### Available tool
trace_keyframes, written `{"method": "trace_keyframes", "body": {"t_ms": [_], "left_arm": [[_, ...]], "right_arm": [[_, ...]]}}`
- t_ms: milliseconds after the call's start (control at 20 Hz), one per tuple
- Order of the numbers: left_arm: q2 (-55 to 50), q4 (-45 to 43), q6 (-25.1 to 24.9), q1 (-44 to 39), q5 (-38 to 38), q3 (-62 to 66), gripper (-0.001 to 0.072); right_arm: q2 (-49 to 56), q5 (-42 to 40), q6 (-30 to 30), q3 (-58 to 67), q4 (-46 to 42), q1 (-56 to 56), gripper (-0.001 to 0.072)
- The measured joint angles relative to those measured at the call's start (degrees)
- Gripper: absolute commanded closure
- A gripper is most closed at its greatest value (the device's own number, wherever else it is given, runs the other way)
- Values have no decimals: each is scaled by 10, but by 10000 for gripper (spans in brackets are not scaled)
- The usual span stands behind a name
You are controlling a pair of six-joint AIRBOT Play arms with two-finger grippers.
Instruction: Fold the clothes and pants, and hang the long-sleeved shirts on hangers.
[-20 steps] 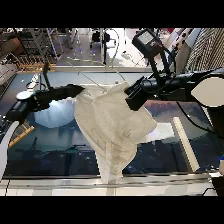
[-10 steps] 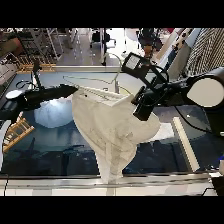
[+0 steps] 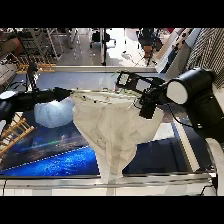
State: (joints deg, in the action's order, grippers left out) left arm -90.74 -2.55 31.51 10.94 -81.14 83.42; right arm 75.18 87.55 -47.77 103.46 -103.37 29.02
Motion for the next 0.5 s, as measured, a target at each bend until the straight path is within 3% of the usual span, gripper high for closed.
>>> {"method": "trace_keyframes", "body": {"t_ms": [500], "left_arm": [[0, 2, 0, 37, -108, 0, 692]], "right_arm": [[23, -68, -9, 0, -19, 0, 685]]}}
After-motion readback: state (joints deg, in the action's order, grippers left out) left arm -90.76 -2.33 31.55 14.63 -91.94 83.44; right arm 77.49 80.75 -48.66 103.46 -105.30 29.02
